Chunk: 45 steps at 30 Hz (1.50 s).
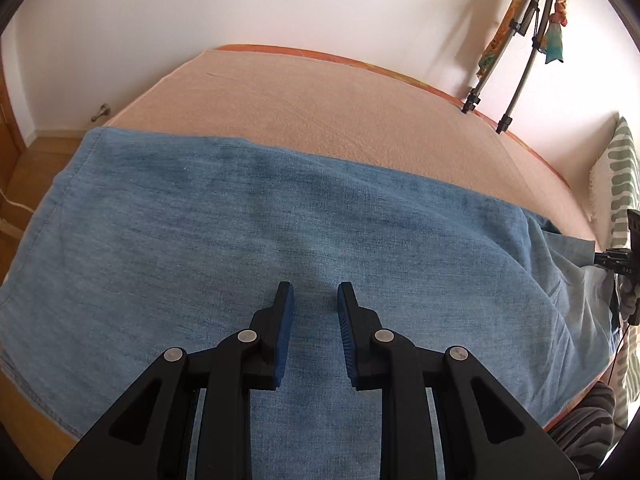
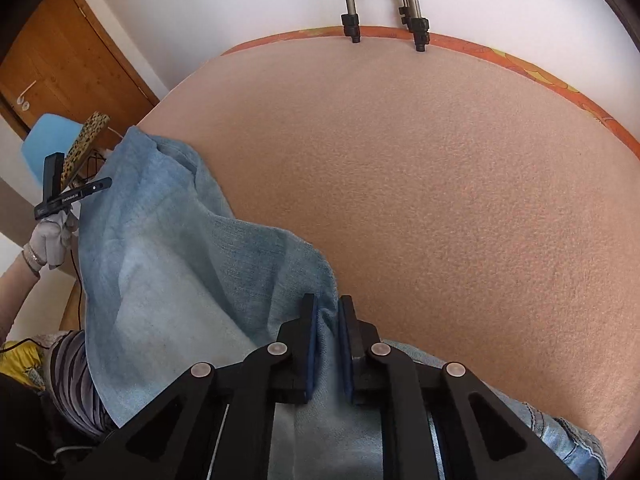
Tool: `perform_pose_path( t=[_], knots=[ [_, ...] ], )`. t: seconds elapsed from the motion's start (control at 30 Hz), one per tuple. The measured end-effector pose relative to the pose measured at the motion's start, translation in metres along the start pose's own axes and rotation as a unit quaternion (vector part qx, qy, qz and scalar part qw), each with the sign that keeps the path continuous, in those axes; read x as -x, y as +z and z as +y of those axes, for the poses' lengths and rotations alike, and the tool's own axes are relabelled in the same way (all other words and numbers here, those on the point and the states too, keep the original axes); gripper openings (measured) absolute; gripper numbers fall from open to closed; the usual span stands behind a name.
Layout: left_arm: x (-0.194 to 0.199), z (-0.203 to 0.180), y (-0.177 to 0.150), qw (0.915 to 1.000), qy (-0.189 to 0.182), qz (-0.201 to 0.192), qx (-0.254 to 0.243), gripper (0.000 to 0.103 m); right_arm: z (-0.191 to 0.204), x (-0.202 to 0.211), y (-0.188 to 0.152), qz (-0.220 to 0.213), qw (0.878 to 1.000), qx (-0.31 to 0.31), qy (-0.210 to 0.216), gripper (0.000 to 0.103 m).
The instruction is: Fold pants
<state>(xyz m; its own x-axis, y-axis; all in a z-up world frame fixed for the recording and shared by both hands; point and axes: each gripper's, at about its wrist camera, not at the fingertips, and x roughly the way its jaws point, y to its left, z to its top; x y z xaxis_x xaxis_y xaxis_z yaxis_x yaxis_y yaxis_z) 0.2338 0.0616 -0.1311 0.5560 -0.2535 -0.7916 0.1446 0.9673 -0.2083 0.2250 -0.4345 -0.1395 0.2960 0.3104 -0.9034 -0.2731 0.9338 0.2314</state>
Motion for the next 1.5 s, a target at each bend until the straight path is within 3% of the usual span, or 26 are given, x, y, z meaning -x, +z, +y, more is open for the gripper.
perform_pose_path(
  t=[0.1, 0.2, 0.27, 0.33, 0.4, 0.43, 0.5, 0.67, 0.77, 0.83, 0.87, 0.9, 1.0, 1.1, 1.33, 1.37, 1.43, 1.5],
  knots=[
    [-0.002, 0.0, 0.0, 1.0, 0.002, -0.003, -0.005, 0.021, 0.01, 0.025, -0.004, -0.047, 0.998, 0.007, -0.038, 0.002],
    [-0.003, 0.0, 0.0, 1.0, 0.002, -0.005, -0.005, 0.021, -0.007, 0.062, -0.001, -0.126, 0.988, -0.035, -0.083, 0.001],
    [-0.004, 0.0, 0.0, 1.0, 0.003, -0.005, -0.008, 0.021, -0.019, 0.06, 0.002, -0.123, 0.987, -0.057, -0.081, 0.001],
    [-0.005, -0.001, 0.001, 0.9999, 0.006, -0.004, -0.012, 0.021, -0.017, 0.046, 0.005, -0.102, 0.987, -0.045, -0.115, 0.001],
    [-0.005, -0.002, 0.001, 0.9998, 0.009, -0.004, -0.016, 0.021, -0.018, 0.035, 0.007, -0.085, 0.988, -0.041, -0.121, 0.002],
    [-0.005, -0.003, 0.001, 0.9998, 0.01, -0.003, -0.019, 0.021, -0.022, 0.034, 0.008, -0.081, 0.988, -0.048, -0.122, 0.006],
    [-0.006, -0.005, 0.002, 0.9995, 0.015, 0.0, -0.027, 0.021, -0.03, 0.044, 0.007, -0.096, 0.986, -0.071, -0.114, 0.031],
    [-0.008, -0.006, 0.001, 0.9995, 0.017, -0.002, -0.025, 0.021, -0.052, 0.106, -0.02, -0.159, 0.972, -0.118, -0.125, 0.036],
    [-0.008, -0.004, -0.001, 0.9997, 0.014, -0.007, -0.018, 0.021, -0.081, 0.137, -0.055, -0.171, 0.961, -0.163, -0.145, 0.039],
    [-0.008, -0.004, -0.001, 0.9996, 0.016, -0.009, -0.022, 0.021, -0.103, 0.152, -0.081, -0.174, 0.95, -0.199, -0.164, 0.048],
    [-0.008, -0.004, -0.002, 0.9994, 0.018, -0.01, -0.027, 0.021, -0.116, 0.156, -0.093, -0.171, 0.947, -0.218, -0.16, 0.058],
    [-0.008, -0.004, -0.002, 0.9993, 0.021, -0.009, -0.03, 0.021, -0.128, 0.158, -0.105, -0.167, 0.945, -0.235, -0.155, 0.06],
    [-0.009, -0.004, -0.001, 0.9991, 0.025, -0.006, -0.034, 0.021, -0.152, 0.153, -0.129, -0.154, 0.942, -0.266, -0.137, 0.06],
    [-0.01, -0.006, -0.001, 0.9989, 0.03, -0.002, -0.036, 0.021, -0.162, 0.143, -0.144, -0.161, 0.943, -0.278, -0.081, 0.064],
    [-0.013, -0.01, 0.0, 0.9986, 0.039, 0.0, -0.036, 0.021, -0.158, 0.102, -0.144, -0.16, 0.948, -0.272, -0.036, 0.07],
    [-0.014, -0.011, 0.0, 0.9986, 0.04, 0.0, -0.035, 0.021, -0.153, 0.101, -0.143, -0.165, 0.949, -0.263, -0.048, 0.071],
    [-0.015, -0.013, 0.001, 0.9985, 0.042, -0.001, -0.035, 0.021, -0.149, 0.098, -0.141, -0.167, 0.951, -0.258, -0.045, 0.068],
    [-0.015, -0.013, 0.001, 0.9985, 0.042, -0.003, -0.034, 0.021, -0.149, 0.095, -0.143, -0.166, 0.949, -0.266, -0.025, 0.029]
  ],
)
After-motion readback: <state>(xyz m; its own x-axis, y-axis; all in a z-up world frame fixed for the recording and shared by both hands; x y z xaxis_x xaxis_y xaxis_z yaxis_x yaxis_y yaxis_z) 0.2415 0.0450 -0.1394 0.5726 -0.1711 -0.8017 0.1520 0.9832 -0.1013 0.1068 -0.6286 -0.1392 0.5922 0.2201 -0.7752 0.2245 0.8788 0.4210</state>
